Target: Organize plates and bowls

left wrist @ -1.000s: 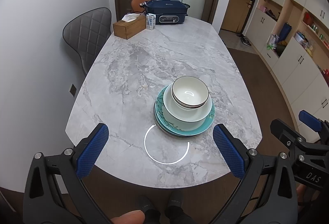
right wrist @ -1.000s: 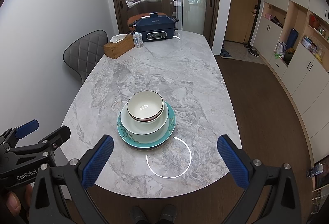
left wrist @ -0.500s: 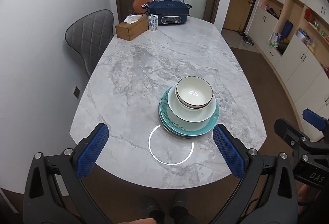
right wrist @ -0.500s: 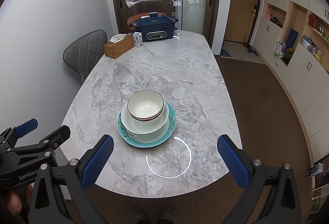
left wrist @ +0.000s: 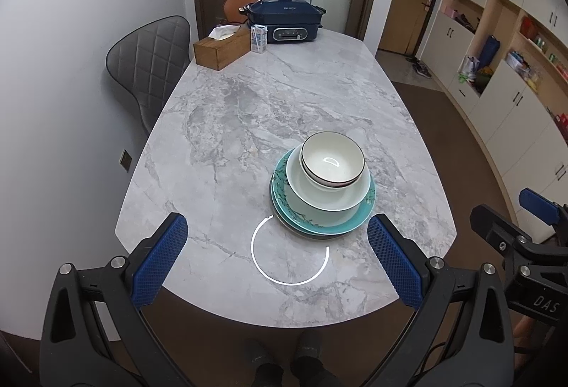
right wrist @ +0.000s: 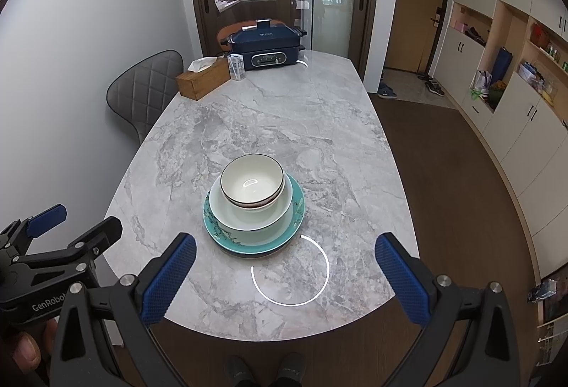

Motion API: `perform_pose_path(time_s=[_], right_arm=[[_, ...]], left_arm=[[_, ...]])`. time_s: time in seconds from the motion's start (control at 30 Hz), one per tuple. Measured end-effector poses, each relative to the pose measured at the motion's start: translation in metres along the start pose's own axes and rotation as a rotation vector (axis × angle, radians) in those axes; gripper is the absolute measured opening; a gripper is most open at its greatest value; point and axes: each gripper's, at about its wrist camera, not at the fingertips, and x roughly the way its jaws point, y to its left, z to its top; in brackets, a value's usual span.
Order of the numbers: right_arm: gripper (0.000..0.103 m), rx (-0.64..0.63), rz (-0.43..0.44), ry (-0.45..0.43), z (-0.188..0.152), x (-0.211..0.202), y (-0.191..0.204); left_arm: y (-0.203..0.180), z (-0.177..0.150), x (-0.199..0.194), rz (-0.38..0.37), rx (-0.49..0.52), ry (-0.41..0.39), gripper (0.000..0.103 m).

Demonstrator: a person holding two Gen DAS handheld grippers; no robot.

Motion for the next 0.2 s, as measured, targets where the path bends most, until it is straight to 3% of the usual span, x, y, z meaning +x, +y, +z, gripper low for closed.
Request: perform_pose_path(time_s=[0.2], right_arm=[[0.103,0.020,-0.024,0.003,-0.0098,-0.0071,0.0010]], left_arm=[[0.0080,0.0045,-0.0055,-0.011,-0.002,-0.036,0.102]])
